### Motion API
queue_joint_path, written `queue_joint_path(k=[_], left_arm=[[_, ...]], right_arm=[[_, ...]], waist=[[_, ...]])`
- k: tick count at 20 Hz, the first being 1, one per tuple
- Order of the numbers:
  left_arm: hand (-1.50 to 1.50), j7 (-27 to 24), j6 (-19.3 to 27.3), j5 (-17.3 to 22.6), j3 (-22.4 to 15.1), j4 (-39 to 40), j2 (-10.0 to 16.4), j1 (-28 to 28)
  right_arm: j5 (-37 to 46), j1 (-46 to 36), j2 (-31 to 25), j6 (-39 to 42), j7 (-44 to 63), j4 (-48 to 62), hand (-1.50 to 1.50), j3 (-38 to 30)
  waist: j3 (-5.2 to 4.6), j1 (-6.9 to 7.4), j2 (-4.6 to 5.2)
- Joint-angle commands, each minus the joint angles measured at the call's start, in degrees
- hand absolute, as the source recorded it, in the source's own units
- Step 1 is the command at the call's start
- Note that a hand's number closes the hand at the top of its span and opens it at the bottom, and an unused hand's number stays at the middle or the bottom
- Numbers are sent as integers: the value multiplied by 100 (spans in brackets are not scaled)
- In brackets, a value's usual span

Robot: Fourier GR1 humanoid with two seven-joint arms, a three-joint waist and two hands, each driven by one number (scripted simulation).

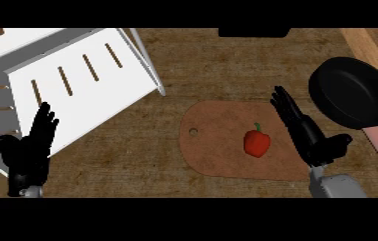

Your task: Pick the bell pepper from the cutting board and place it in the pot

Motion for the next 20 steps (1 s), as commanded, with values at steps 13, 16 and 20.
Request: queue_joint_path(k=[13,16,20], left_arm=[[0,-1197,-105,-464,-603,-1088,-444,-219],[0,-1205,-414,192,-289,-1000,-476,-525],[0,-690,-611,505,-25,-479,-408,-1551]], right_arm=[[968,-834,-2253,1113,-1152,-424,-150,-740],[1392,-314,-2511,1156,-2149,-387,-150,-778],[2169,-617,-2800,964,-2040,-162,-150,-612]], waist=[[-24,-572,-4],[-11,-368,0],[-14,-156,36]])
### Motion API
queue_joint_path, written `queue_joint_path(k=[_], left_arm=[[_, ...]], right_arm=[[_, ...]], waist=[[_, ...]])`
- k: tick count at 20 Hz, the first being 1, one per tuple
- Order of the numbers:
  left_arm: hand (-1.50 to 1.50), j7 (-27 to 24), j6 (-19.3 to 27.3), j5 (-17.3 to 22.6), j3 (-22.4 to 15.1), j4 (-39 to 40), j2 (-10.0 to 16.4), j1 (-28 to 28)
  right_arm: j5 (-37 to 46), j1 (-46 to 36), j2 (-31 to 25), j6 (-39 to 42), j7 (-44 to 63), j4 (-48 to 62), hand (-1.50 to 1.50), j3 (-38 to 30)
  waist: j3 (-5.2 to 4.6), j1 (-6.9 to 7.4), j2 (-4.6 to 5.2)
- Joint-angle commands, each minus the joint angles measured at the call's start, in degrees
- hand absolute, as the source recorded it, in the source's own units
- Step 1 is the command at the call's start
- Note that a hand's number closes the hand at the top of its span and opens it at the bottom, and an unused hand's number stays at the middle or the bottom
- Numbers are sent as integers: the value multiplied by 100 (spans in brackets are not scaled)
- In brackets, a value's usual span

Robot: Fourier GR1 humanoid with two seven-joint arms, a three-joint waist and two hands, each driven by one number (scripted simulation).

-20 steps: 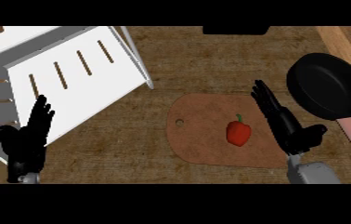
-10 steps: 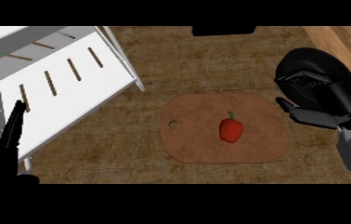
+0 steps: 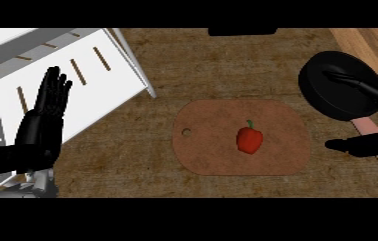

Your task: Pick the bell pepper from the cutting board and place it in the pot

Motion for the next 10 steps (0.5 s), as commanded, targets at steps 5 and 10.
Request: queue_joint_path(k=[5,10], left_arm=[[0,0,-338,490,284,862,-145,-942],[0,121,-366,470,407,1122,-146,-1273]], right_arm=[[1037,-47,-970,540,647,-565,-150,371],[1382,119,-616,687,1898,-1691,-150,718]], waist=[[-18,160,2],[-12,177,-12]])
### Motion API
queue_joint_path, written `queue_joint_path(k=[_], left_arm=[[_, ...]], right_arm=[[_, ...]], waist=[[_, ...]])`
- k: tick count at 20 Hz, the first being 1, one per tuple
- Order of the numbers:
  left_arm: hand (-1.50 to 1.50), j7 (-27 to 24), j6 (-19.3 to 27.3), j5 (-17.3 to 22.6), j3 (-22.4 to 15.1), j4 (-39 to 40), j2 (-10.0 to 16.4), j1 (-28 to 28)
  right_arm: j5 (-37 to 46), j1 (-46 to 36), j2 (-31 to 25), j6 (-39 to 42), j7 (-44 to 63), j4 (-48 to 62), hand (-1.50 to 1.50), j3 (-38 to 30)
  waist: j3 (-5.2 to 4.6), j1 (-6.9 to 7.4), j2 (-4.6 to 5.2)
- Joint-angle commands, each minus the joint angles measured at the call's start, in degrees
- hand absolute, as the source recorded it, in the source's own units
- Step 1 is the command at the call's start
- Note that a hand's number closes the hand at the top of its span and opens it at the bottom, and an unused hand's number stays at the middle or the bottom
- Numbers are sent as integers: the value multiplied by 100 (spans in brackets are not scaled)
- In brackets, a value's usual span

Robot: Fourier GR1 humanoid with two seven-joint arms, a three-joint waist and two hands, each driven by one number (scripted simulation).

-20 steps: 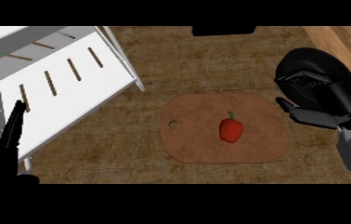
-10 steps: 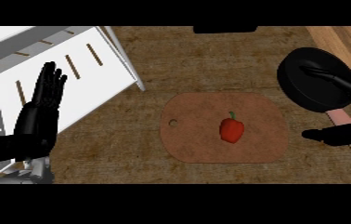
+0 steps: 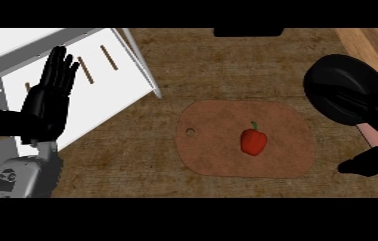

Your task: Pick the bell pepper from the cutting board and place it in the pot

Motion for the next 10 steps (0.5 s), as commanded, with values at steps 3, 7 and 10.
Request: queue_joint_path(k=[3,7,10], left_arm=[[0,-285,-185,7,127,553,-94,-274],[0,-190,-244,-35,142,483,-120,-319],[0,86,-91,-121,122,277,-183,-354]], right_arm=[[567,-391,443,382,1445,-451,-150,519],[761,-142,785,636,1936,-698,-150,625],[1061,-153,1118,678,2175,-523,-150,749]], waist=[[1,93,12],[4,68,1],[5,75,-1]])
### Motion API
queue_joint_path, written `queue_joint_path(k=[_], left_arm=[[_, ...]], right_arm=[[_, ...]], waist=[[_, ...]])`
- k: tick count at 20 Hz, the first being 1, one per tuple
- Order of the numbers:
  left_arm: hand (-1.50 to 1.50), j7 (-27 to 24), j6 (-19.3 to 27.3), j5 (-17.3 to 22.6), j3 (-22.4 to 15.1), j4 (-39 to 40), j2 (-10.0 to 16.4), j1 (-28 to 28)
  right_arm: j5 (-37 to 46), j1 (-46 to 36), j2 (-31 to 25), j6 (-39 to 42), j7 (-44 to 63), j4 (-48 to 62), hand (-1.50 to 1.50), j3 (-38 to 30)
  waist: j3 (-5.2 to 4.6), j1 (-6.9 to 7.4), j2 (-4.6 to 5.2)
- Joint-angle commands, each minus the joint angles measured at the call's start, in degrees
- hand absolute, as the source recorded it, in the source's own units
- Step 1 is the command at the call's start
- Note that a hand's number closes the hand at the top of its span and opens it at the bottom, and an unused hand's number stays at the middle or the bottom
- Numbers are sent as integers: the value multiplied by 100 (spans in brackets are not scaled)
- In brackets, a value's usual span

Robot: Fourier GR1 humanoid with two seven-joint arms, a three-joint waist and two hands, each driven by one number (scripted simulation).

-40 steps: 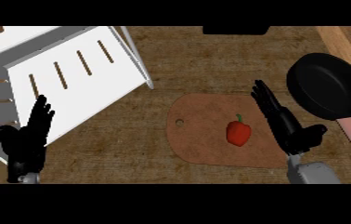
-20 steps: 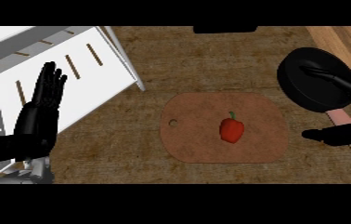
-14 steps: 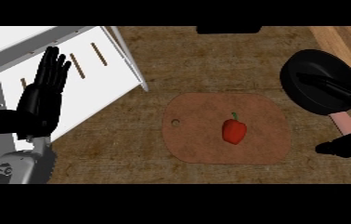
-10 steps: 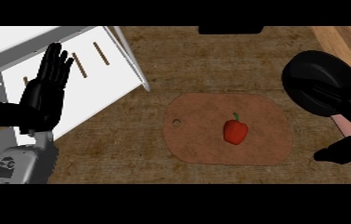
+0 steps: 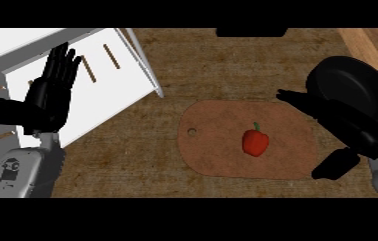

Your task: Pick the bell pepper from the cutting board and place it in the pot

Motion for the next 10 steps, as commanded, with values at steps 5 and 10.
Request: queue_joint_path(k=[5,10], left_arm=[[0,7,-225,-22,217,-74,-29,113],[0,272,-117,-197,144,-277,-112,-67]], right_arm=[[699,42,796,419,249,193,-150,132],[1235,178,917,23,-853,837,-150,25]], waist=[[5,7,-4],[8,8,-2]])
